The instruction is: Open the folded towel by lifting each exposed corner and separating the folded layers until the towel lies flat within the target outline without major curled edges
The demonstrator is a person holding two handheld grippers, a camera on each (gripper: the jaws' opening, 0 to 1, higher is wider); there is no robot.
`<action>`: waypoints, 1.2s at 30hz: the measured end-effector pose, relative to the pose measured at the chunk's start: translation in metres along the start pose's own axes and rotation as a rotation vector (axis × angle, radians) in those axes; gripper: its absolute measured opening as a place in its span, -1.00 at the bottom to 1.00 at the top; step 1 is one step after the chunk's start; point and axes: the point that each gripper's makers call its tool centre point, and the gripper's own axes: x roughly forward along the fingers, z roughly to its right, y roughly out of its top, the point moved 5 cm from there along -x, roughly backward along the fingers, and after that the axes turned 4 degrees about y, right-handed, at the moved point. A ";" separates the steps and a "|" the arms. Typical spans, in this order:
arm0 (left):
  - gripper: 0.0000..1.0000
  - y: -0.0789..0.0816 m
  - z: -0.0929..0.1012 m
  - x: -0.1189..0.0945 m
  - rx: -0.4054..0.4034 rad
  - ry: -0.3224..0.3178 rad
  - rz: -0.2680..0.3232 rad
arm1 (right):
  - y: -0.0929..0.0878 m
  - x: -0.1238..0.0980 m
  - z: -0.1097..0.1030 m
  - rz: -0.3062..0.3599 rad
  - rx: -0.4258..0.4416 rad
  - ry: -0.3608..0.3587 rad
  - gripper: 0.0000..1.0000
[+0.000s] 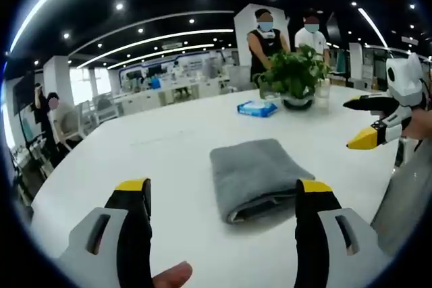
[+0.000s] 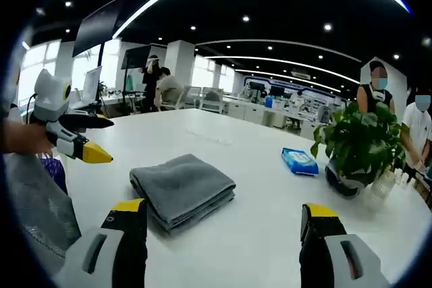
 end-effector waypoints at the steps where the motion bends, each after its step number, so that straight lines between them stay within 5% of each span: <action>1: 0.76 0.000 0.000 0.000 -0.004 0.001 0.003 | 0.000 0.000 0.000 -0.001 0.002 0.000 0.91; 36: 0.64 -0.001 0.000 0.001 0.014 -0.001 -0.004 | 0.002 0.000 -0.001 0.003 -0.005 0.005 0.82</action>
